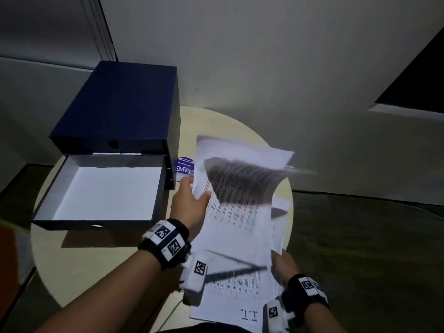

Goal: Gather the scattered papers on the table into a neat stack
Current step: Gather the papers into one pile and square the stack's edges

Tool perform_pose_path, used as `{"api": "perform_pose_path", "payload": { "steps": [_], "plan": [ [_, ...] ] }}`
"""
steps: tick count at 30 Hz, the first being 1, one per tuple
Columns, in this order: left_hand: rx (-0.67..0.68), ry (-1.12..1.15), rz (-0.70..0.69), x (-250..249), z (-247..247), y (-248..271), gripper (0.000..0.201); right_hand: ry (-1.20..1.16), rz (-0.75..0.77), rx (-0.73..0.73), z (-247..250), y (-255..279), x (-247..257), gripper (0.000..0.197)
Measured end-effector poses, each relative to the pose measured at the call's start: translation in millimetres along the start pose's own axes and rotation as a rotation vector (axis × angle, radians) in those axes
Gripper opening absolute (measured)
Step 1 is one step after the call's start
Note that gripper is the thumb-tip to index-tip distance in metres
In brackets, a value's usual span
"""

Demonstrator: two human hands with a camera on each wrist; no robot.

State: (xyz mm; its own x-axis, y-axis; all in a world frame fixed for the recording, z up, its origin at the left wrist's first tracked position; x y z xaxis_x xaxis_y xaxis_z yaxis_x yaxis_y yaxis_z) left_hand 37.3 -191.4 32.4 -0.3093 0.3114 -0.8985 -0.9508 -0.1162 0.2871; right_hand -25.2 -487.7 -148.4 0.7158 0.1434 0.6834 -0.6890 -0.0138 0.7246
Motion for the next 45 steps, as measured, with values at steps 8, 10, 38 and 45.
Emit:
{"api": "perform_pose_path", "payload": {
  "steps": [8,10,38,45],
  "plan": [
    [0.43,-0.593,0.333,139,-56,-9,0.046,0.07,-0.008,-0.133,8,9,6,0.043],
    [0.415,-0.72,0.353,150,-62,-5,0.053,0.095,0.01,-0.098,6,5,4,0.049],
    [0.161,0.442,-0.174,11,9,-19,0.046,0.008,0.426,-0.192,-16,41,153,0.014],
    [0.144,0.403,-0.123,10,18,-21,0.049,-0.04,0.288,-0.151,-20,32,151,0.009]
  ]
}}
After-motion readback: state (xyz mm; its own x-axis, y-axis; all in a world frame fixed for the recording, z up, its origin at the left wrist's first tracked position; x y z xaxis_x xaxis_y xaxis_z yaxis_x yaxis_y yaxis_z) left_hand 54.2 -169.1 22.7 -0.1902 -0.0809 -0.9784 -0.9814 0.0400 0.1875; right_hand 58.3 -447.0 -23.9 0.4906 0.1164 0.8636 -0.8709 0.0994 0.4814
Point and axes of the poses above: each hand's wrist, its own y-axis away from the middle knuckle, its own z-axis out of the back of the hand, x = y × z, the point moved 4 cm from there along -y, towards the middle knuckle, and after that the axes turned 11 degrees about x, right-handed, at the moved point
